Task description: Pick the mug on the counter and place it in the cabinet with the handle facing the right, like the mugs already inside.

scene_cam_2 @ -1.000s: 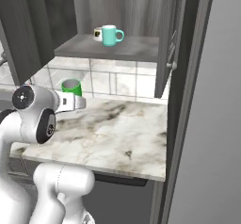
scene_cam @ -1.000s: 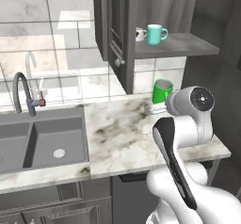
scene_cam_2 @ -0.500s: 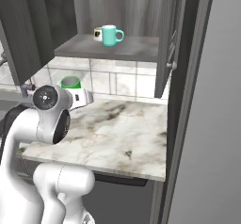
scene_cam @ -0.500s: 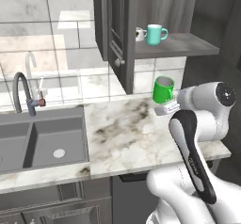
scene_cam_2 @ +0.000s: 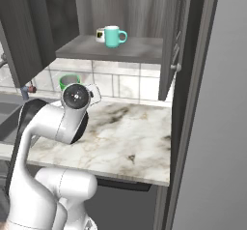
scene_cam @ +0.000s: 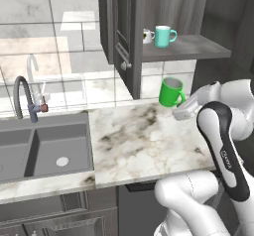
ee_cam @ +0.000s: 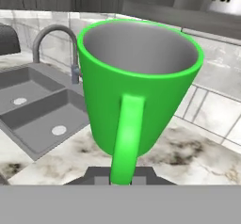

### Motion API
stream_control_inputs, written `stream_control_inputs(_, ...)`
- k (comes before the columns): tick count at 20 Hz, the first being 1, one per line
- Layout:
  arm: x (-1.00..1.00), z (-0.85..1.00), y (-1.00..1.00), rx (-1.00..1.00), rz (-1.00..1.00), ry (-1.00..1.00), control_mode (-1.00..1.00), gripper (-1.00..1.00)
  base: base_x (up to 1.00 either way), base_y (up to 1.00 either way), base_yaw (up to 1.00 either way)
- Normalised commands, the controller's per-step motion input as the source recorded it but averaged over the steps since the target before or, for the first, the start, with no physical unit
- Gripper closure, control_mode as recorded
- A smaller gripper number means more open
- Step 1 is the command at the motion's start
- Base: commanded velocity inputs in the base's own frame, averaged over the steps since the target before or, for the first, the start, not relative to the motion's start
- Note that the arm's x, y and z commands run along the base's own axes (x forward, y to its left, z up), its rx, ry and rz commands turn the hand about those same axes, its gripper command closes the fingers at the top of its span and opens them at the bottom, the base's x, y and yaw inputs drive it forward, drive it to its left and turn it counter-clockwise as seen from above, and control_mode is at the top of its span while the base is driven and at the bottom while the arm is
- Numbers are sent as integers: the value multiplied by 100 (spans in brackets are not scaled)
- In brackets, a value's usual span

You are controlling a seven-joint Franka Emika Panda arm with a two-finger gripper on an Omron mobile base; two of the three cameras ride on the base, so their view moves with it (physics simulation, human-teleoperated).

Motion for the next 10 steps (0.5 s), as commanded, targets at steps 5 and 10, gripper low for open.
stream_control_inputs(5, 15, 25, 0, 0, 13, 0, -100, 100, 0, 0, 0)
stream_control_inputs(10, 3, 41, 0, 0, 8, 0, -100, 100, 0, 0, 0)
